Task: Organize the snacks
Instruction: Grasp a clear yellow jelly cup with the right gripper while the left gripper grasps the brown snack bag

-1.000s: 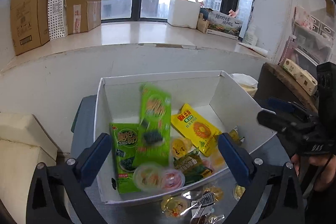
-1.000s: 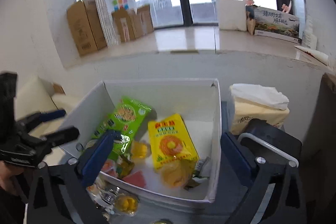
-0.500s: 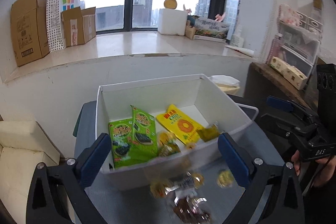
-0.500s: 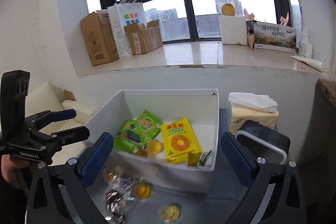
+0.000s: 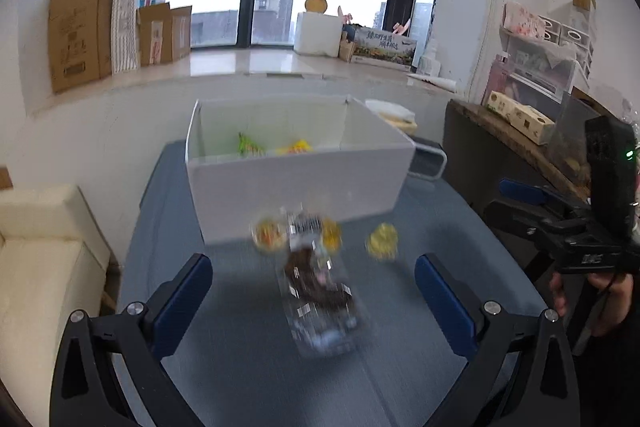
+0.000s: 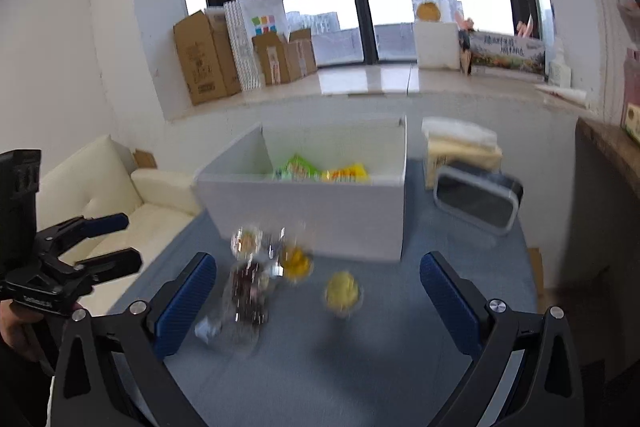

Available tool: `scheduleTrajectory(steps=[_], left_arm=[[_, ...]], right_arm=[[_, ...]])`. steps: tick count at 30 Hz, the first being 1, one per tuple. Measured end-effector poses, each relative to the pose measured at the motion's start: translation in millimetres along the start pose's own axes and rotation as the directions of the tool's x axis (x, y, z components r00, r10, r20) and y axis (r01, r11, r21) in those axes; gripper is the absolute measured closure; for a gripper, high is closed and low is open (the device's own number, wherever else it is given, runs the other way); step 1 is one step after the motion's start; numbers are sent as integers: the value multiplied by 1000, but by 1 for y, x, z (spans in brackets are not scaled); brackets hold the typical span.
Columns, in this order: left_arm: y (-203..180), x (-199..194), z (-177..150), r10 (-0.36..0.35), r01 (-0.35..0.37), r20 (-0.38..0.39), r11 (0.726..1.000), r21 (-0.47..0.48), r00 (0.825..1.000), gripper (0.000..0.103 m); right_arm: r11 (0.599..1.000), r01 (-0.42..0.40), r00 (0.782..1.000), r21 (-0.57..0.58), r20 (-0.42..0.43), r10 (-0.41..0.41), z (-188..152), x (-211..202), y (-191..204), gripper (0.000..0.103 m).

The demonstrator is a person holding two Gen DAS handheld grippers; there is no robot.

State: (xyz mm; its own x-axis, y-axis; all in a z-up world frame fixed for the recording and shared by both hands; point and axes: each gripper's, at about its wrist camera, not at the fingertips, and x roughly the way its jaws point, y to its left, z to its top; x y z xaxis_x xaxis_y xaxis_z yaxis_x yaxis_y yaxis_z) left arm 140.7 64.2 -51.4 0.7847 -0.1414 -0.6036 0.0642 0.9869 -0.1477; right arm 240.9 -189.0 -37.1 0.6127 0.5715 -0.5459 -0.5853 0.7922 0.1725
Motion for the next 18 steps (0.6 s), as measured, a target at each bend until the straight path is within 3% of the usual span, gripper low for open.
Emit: scheduleTrajectory(steps=[8,18], left_arm=[[-3,-13,-22,13,-13,-8,1000,-19,1000,0],[-1,-9,-30,23,-24,-33,999,-25,999,0]], right_arm=[[998,31,992,55,-126,-24,-33,48,-20,0],[1000,22,977,19,-214,-18,-36,120,-15,0]])
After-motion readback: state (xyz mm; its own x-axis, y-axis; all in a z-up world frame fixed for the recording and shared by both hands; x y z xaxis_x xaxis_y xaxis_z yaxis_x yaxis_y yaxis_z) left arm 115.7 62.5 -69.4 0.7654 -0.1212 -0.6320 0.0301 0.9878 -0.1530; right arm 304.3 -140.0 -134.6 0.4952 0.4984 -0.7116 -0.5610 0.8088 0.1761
